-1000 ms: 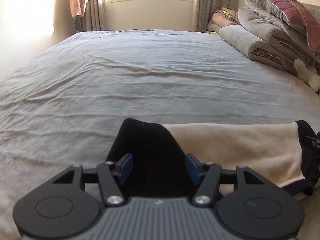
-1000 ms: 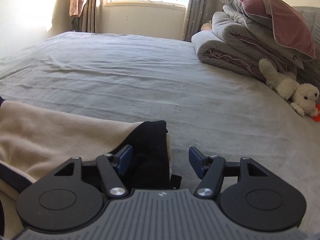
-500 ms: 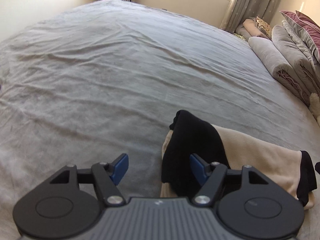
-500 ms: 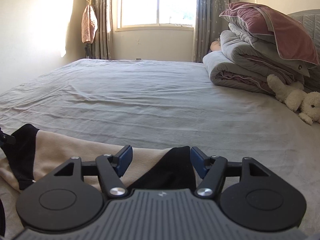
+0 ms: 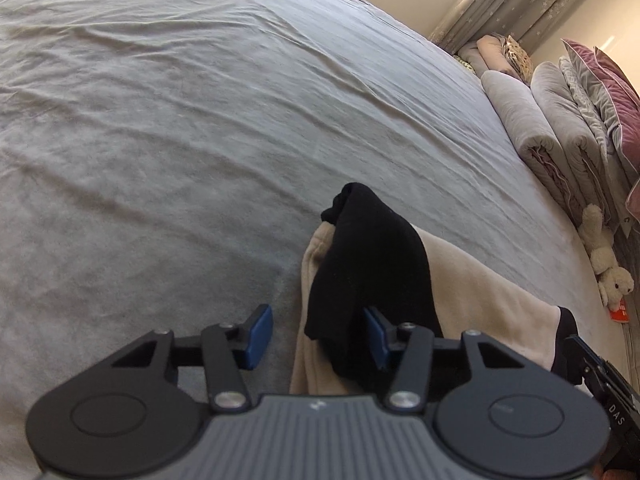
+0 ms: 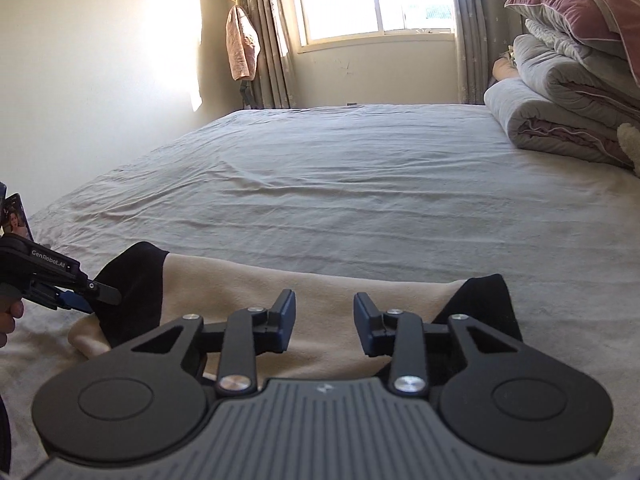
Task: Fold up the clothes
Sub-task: 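Grasp the stack ends with both grippers and fold them toward each other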
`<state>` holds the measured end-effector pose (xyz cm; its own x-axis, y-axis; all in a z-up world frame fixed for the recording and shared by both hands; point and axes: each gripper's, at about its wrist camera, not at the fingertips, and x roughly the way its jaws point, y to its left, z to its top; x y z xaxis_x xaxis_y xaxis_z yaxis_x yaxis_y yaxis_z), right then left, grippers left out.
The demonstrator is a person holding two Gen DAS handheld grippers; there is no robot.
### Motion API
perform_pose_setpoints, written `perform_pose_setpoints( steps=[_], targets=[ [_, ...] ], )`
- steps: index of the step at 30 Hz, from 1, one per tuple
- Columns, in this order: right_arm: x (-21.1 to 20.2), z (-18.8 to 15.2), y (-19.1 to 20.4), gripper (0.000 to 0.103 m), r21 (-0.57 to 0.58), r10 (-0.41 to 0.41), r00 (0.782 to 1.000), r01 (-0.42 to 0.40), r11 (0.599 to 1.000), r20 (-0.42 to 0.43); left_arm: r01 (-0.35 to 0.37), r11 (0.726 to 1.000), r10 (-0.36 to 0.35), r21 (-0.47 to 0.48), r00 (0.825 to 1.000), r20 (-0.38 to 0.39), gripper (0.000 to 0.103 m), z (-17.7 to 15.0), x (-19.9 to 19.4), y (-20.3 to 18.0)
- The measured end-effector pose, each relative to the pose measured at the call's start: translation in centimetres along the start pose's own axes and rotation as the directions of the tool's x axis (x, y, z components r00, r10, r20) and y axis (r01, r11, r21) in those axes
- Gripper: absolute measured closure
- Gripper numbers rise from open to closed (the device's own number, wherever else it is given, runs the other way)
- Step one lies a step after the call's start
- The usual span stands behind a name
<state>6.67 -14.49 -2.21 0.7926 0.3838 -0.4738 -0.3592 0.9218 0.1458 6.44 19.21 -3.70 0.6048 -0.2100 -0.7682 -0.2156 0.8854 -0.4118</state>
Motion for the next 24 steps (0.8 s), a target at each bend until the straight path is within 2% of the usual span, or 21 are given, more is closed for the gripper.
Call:
perform_pose_setpoints(
  steps=[2,4,8,12,15,17,24],
  targets=[
    [0.3,-0.1,0.6,0.069,-0.003,0.025,1.0,-0.025,1.0,-0.005,-0.007,1.0,0.007,0.015,1.0,-0.004,0.056,-0.1,0.2,-0.3],
    [0.6,-0.2,1.2,0.072,-0.008,0.047,0.999,-0.047,0.999,-0.009,0.005,1.0,-0.005,0.021,1.0,-0.016,0.079,-0.2,0.4,-0.6],
    [1.2,-0.3,2.2,0.086,-0.019,0.086,0.996,-0.087,0.996,-0.015,0.001,0.999,-0.001,0.052,1.0,-0.008,0.085,-0.7,0.4,-1.2],
    [1.7,-0.5,3.3,0.09,-0.031,0.126,0.992,-0.126,0.992,-0.021,0.01,1.0,-0.011,0.029,1.0,0.007,0.089,-0.7,0.2,-1.2],
    [2.6,-1.1,3.8,0.095,-0.044,0.125,0.99,-0.129,0.991,-0.068,0.018,0.999,-0.019,0.028,1.0,0.024,0.09,-0.8,-0.3,-1.4],
    [4.3,-2.1,4.0,0.098,-0.054,0.096,0.98,-0.107,0.993,-0.177,0.034,0.999,-0.035,0.034,0.998,0.043,0.09,-0.8,-1.0,-1.8],
    [4.0,-2.2,3.8,0.098,-0.029,0.114,0.978,-0.121,0.992,-0.174,0.118,0.989,-0.128,0.087,0.984,0.127,0.091,-1.0,-4.3,-5.4]
  ],
)
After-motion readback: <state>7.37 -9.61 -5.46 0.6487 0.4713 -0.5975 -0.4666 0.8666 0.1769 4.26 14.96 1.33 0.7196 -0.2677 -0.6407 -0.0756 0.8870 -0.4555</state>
